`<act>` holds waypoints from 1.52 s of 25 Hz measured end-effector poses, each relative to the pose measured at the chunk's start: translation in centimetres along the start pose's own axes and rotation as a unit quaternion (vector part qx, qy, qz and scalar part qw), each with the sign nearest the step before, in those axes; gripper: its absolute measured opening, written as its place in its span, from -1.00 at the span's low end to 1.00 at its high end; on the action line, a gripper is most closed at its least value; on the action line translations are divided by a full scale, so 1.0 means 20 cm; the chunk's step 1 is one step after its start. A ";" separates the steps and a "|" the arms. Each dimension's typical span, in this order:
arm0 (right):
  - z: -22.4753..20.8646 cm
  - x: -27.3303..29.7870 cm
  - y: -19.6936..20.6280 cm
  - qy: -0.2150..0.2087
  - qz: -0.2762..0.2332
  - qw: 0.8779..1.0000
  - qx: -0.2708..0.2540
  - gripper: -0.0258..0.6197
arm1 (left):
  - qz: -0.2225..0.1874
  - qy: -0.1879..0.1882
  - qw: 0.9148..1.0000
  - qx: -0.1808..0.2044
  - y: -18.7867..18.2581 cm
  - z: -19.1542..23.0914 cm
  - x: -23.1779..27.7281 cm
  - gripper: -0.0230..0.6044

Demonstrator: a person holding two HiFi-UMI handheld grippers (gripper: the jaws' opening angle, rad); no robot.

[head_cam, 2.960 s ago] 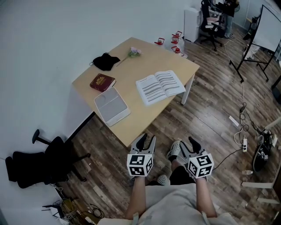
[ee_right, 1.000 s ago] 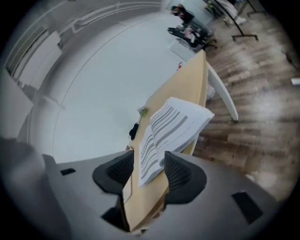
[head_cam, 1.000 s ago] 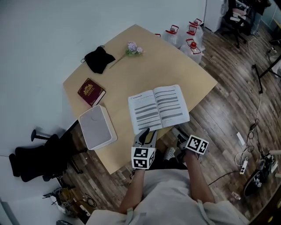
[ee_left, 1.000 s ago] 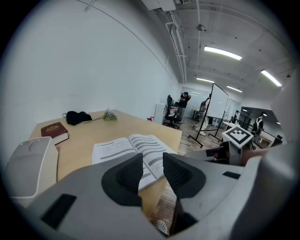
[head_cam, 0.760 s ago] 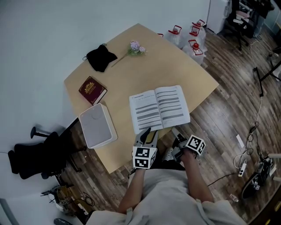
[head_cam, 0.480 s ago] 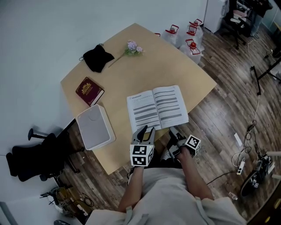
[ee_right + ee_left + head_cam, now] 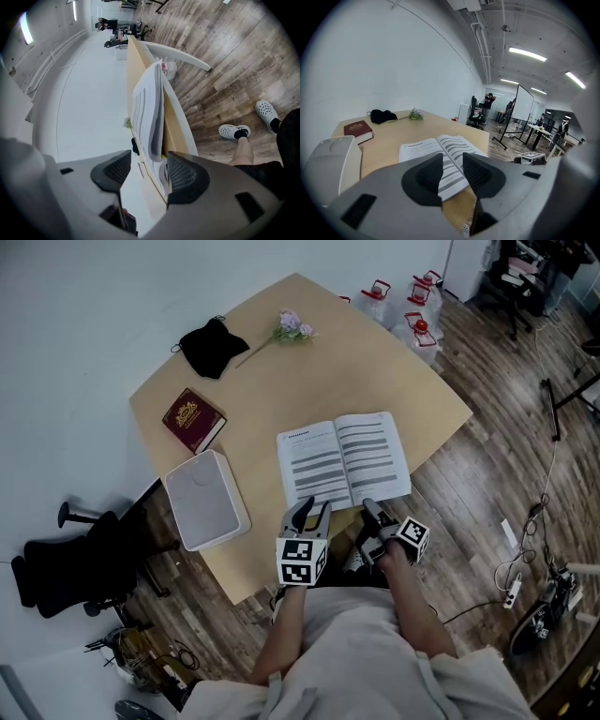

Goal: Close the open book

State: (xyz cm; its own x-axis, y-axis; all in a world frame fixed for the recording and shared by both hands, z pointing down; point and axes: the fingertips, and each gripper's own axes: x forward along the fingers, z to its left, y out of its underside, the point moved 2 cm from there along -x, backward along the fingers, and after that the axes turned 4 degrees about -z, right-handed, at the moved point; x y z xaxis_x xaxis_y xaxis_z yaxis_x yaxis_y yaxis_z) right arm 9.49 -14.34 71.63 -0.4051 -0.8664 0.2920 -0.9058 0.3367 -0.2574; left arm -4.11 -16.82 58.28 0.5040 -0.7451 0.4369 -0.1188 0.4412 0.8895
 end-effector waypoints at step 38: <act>-0.01 0.05 -0.21 0.002 -0.059 0.998 -0.019 -0.68 | -0.032 -0.042 0.998 -0.025 -0.08 0.22 -0.05 -0.86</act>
State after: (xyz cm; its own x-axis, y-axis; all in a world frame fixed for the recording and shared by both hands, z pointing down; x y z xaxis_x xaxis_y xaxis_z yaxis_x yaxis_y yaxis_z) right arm 12.78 -16.53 73.16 -0.2965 -0.8993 0.3214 -0.9510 0.2472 -0.1857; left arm -8.19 -18.88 57.06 0.4357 -0.8104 0.3916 -0.0443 0.4152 0.9087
